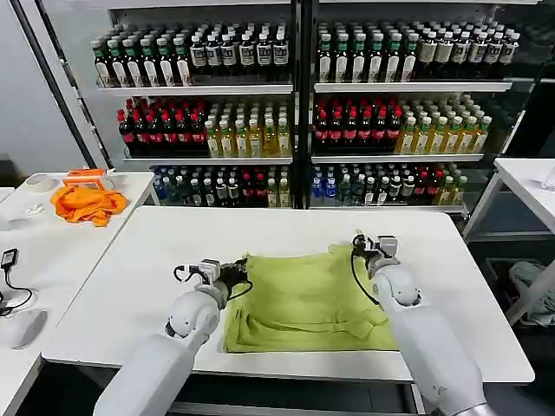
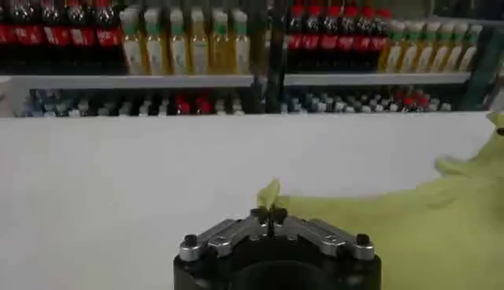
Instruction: Fold and organize the clothes.
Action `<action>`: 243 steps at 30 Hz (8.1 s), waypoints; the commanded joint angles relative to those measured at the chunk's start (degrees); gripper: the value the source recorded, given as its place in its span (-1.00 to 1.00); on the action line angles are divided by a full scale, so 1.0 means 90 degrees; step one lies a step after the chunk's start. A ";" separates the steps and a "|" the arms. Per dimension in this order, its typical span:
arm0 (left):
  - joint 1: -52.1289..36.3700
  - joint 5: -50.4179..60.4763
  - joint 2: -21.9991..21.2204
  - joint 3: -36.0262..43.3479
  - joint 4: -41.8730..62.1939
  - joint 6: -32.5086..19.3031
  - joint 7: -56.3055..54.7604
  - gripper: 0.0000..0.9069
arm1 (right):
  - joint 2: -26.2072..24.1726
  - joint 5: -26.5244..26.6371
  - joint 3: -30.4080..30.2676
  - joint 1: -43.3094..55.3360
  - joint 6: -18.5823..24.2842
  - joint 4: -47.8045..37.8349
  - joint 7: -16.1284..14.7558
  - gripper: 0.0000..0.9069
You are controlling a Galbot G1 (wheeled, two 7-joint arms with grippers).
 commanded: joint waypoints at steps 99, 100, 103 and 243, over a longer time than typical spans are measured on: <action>0.3308 0.0482 -0.0317 -0.1311 -0.2579 -0.0679 -0.0700 -0.98 | -0.0060 -0.0992 0.2345 -0.5631 0.0120 0.4844 0.0134 1.00; 0.3269 0.0390 -0.0207 -0.1458 -0.2597 -0.0655 -0.0700 -0.96 | -0.0077 -0.0962 0.2346 -0.5603 0.0120 0.4830 0.0140 1.00; 0.3190 -0.0040 0.0215 -0.1968 -0.2622 -0.0623 -0.0698 -0.96 | -0.0136 -0.0872 0.2366 -0.5523 0.0119 0.4789 0.0148 1.00; 0.2671 -0.4621 0.1688 -0.4694 -0.2477 0.0183 -0.0132 -0.96 | 0.0179 -0.0889 0.2444 -0.5513 0.0166 0.5016 0.0101 1.00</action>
